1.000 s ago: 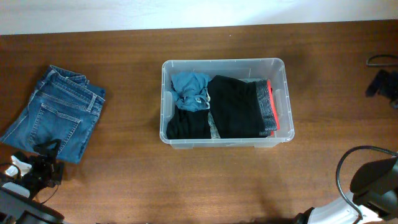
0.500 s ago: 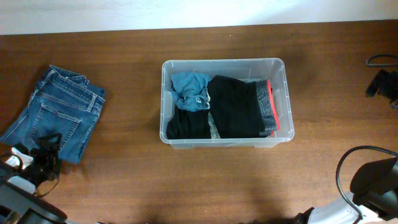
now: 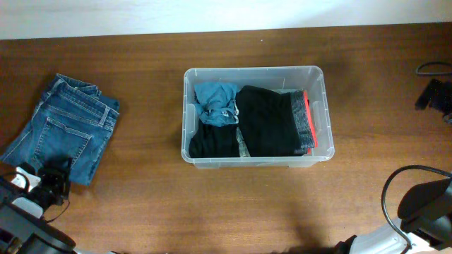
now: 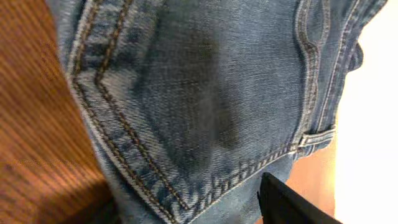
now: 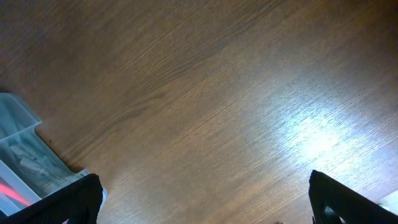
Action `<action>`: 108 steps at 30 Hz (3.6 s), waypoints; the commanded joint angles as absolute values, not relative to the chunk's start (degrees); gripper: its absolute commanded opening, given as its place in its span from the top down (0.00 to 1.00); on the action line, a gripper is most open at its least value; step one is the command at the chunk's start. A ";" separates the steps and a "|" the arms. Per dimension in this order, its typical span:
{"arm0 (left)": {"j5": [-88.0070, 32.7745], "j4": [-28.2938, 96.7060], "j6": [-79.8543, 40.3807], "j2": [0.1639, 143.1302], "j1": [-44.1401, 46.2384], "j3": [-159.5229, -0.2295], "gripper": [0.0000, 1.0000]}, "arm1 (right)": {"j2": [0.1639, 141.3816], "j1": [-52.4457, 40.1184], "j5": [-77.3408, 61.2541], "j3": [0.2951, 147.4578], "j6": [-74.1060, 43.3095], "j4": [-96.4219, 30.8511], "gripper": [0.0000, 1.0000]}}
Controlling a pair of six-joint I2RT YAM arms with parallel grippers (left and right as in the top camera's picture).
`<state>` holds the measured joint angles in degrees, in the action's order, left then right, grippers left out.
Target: Pack container
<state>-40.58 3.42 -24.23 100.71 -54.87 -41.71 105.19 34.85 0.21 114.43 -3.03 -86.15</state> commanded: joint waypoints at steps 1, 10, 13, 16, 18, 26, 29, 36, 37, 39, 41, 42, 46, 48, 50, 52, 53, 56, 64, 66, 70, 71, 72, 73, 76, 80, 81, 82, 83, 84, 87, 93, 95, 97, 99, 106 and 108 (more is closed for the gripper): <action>-35.14 5.23 -24.40 103.90 -54.26 -39.03 0.42 | 104.53 34.89 0.71 115.39 -3.46 -86.17 0.02; -34.48 6.02 -24.38 103.90 -54.26 -39.03 0.46 | 104.53 34.89 0.71 115.39 -3.46 -86.17 0.02; -34.48 6.02 -24.38 103.90 -54.26 -39.03 0.45 | 104.53 34.89 0.71 115.39 -3.46 -86.17 0.02; -34.48 6.02 -24.40 103.92 -54.26 -39.03 0.39 | 104.53 34.89 0.71 115.39 -3.46 -86.15 0.02; -34.46 6.02 -24.38 103.92 -54.26 -39.03 0.34 | 104.53 34.89 0.71 115.39 -3.46 -86.17 0.02; -33.17 5.56 -24.38 103.92 -54.13 -39.03 0.28 | 104.53 34.89 0.71 115.39 -3.46 -86.17 0.02; -33.19 4.51 -24.38 103.92 -53.71 -39.03 0.28 | 104.53 34.89 0.71 115.39 -3.46 -86.17 0.02; -33.45 0.58 -24.40 104.22 -50.48 -39.03 0.35 | 104.53 34.89 0.71 115.39 -3.46 -86.17 0.02; -33.76 0.32 -24.45 104.22 -50.02 -39.05 0.42 | 104.53 34.89 0.71 115.39 -3.46 -86.17 0.02; -34.94 -0.25 -24.45 104.22 -49.52 -39.05 0.78 | 104.53 34.89 0.71 115.39 -3.46 -86.17 0.02; -36.25 -0.27 -24.45 104.22 -49.56 -39.05 0.99 | 104.53 34.89 0.71 115.39 -3.46 -86.17 0.02; -36.27 -0.25 -24.45 104.22 -49.65 -39.05 1.00 | 104.53 34.89 0.71 115.39 -3.46 -86.17 0.02; -36.80 0.08 -24.43 104.20 -49.71 -39.05 1.00 | 104.53 34.89 0.71 115.39 -3.46 -86.17 0.02; -39.86 0.21 -25.21 103.96 -49.74 -39.05 0.99 | 104.53 34.89 0.71 115.39 -3.46 -86.17 0.01; -41.41 1.10 -28.23 103.02 -49.71 -39.07 0.99 | 104.53 34.89 0.71 115.39 -3.46 -86.17 0.02; -41.12 2.96 -30.48 101.32 -49.71 -39.07 0.99 | 104.53 34.89 0.71 115.39 -3.46 -86.17 0.02; -41.01 4.01 -30.87 100.05 -49.71 -39.07 0.99 | 104.53 34.89 0.71 115.39 -3.46 -86.17 0.02; -37.89 8.01 -30.85 94.96 -49.69 -39.16 0.99 | 104.53 34.89 0.69 115.39 -3.46 -86.17 0.02; -25.19 20.67 -30.81 71.83 -49.41 -40.66 0.99 | 104.53 34.89 0.71 115.39 -3.46 -86.17 0.02; -22.98 21.63 -30.65 68.69 -48.38 -40.86 0.99 | 104.53 34.89 0.71 115.39 -3.46 -86.17 0.02; -17.87 22.81 -29.95 67.26 -44.10 -40.88 0.99 | 104.53 34.89 0.71 115.39 -3.46 -86.17 0.02; -16.62 22.85 -29.93 67.61 -42.70 -40.88 0.99 | 104.53 34.89 0.71 115.39 -3.46 -86.17 0.02; -15.68 22.85 -29.93 68.14 -41.17 -40.88 0.99 | 104.53 34.89 0.71 115.39 -3.46 -86.15 0.02; -14.83 22.79 -29.93 68.75 -39.59 -40.88 0.99 | 104.53 34.89 0.71 115.39 -3.46 -86.15 0.02; -12.58 21.91 -29.95 71.46 -35.42 -40.88 1.00 | 104.53 34.89 0.71 115.39 -3.46 -86.15 0.02; -11.92 21.30 -29.95 76.05 -32.12 -41.32 0.99 | 104.53 34.89 0.69 115.39 -3.46 -86.17 0.02; -11.94 21.28 -29.98 77.28 -31.68 -41.36 0.99 | 104.53 34.89 0.71 115.39 -3.46 -86.15 0.02; -11.94 21.17 -29.95 78.26 -31.46 -41.36 1.00 | 104.53 34.89 0.71 115.39 -3.46 -86.15 0.02; -11.94 21.06 -29.95 79.50 -31.33 -41.36 1.00 | 104.53 34.89 0.71 115.39 -3.46 -86.15 0.02; -11.94 21.04 -29.95 80.77 -31.27 -41.36 0.99 | 104.53 34.89 0.69 115.39 -3.46 -86.17 0.02; -11.97 21.06 -29.95 82.76 -31.29 -41.36 0.96 | 104.53 34.89 0.71 115.39 -3.46 -86.17 0.02; -12.23 21.63 -29.95 82.85 -31.29 -41.36 0.67 | 104.53 34.89 0.71 115.39 -3.46 -86.17 0.02; -12.21 22.57 -29.95 82.85 -31.29 -41.36 0.60 | 104.53 34.89 0.71 115.39 -3.46 -86.15 0.02; -12.23 23.77 -29.98 82.85 -31.29 -41.36 0.60 | 104.53 34.89 0.69 115.39 -3.46 -86.15 0.02; -12.25 24.86 -30.00 82.85 -31.33 -41.36 0.60 | 104.53 34.89 0.71 115.39 -3.46 -86.17 0.02; -15.25 29.41 -35.24 82.85 -35.33 -41.36 0.60 | 104.53 34.89 0.71 115.39 -3.46 -86.17 0.02; -17.87 30.28 -35.22 82.85 -37.50 -41.36 0.60 | 104.53 34.89 0.71 115.39 -3.46 -86.17 0.02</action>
